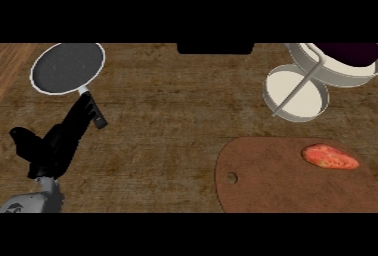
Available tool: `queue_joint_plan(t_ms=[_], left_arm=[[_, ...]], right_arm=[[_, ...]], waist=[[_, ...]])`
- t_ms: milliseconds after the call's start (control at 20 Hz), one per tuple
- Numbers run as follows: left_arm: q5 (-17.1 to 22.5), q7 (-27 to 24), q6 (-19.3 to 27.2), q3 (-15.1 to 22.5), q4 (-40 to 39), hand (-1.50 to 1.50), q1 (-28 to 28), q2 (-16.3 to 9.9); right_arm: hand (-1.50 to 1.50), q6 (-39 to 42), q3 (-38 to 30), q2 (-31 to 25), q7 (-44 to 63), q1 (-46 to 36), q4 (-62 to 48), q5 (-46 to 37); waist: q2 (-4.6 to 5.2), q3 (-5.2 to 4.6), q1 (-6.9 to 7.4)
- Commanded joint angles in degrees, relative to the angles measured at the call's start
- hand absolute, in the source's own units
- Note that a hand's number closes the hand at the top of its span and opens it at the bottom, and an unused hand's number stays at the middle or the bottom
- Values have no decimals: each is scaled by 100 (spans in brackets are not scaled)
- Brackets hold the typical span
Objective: Pick the eggplant from the cutting board and place it in the tiered basket
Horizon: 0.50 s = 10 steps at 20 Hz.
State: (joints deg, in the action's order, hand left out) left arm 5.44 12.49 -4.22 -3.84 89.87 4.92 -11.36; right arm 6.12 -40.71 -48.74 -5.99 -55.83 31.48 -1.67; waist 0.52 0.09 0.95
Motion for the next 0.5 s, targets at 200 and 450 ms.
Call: queue_joint_plan(t_ms=[200,450], left_arm=[[45,177,-73,71,321,0,-151,18],[69,195,-55,-57,215,0,-42,-39]], right_arm=[[-150,955,-433,-1487,-515,400,-1134,207],[-150,1492,-571,-1976,-842,703,-1529,284]], waist=[[32,14,92],[51,25,101]])
